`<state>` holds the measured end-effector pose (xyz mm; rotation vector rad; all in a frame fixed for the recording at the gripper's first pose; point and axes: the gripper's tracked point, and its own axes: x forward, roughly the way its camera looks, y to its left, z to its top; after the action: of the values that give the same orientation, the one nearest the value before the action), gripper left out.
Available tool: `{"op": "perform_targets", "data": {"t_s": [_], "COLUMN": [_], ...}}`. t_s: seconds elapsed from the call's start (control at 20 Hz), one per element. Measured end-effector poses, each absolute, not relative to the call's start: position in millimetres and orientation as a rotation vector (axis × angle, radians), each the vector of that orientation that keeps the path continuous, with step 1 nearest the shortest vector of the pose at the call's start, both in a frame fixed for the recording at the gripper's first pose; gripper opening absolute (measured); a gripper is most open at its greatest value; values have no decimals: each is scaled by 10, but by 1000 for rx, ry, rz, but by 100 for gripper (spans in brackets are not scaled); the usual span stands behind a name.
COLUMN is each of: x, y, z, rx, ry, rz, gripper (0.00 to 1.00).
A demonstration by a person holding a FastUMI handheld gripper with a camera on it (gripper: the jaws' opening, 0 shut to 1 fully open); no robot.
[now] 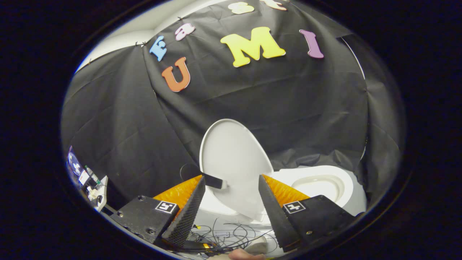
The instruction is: Open the toilet lid.
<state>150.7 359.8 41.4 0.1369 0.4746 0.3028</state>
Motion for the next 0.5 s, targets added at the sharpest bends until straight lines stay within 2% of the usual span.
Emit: {"op": "perform_targets", "data": {"t_s": [0.5], "x": [1080], "y": [2517], "z": [547], "rx": [-19], "ry": [289], "rz": [168], "gripper": [93]}}
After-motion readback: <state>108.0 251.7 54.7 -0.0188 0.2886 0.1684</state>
